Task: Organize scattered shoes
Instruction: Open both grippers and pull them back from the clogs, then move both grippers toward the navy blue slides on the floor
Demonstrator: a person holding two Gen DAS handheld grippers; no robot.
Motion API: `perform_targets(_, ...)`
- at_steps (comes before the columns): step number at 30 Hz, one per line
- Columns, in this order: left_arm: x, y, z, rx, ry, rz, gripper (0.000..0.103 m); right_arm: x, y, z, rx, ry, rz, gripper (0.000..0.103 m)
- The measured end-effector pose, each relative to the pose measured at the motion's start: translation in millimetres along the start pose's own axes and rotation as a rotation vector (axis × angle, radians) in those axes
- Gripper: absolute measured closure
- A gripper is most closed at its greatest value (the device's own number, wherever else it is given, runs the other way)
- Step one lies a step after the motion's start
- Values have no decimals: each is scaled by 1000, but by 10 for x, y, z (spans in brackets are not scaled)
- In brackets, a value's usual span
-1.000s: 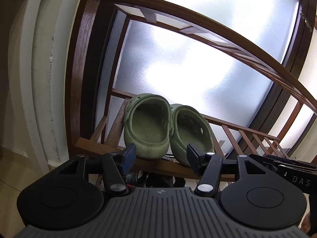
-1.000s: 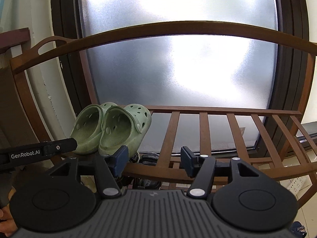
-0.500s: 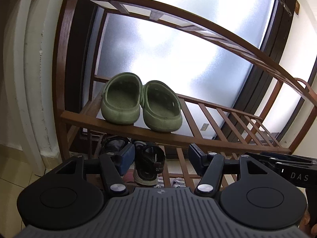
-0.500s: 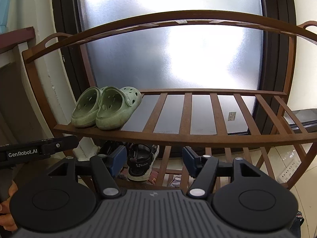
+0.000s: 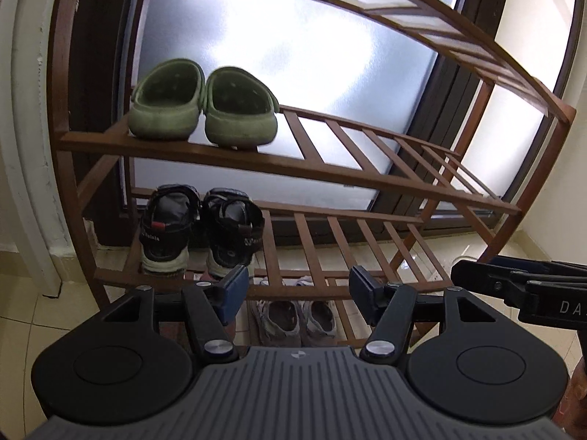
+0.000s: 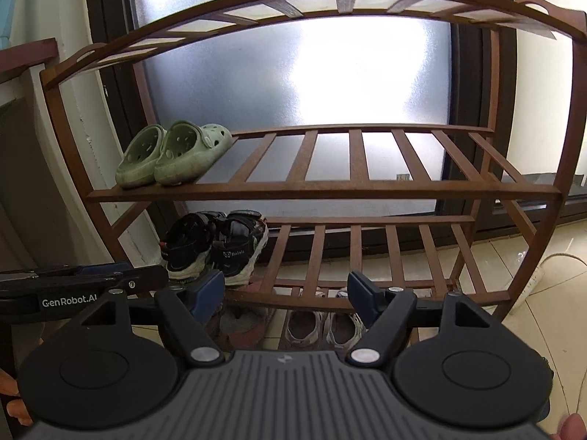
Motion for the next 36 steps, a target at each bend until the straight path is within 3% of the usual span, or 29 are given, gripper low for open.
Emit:
perform_targets(6,-316,1,139,2,-38,-4,39,-308,211,41,-27,-31,24,18)
perform_targets(11,-579,2,255,3,-70,-8,25,-590,354,108,-44,-56,39,13)
perform_targets(13,-684,2,300,3,-83,-9,24,-703,398,134,-46,-67,49,7)
perform_targets(16,-824,-5,367,6,-102,-11,22,-868,448,195,-45,-87,58,7)
perform_targets(23,-990,-88,478,32,-121,-6,15,-1175,525,349,-41,-134,67,1)
perform_targets(36,-1168,7,642,39,-164,60,14,-1470,639,399,-72,-143,57,1)
Point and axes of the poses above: each gripper's, at about its wrist camera, not at the fingertips, and z roughly the way its jaws point, y to its right, x to its top, the point moved 7 cm from there along z, roughly the way its jaws point, and after that the axes turned 7 degrees about -x, right-handed, at the moved point
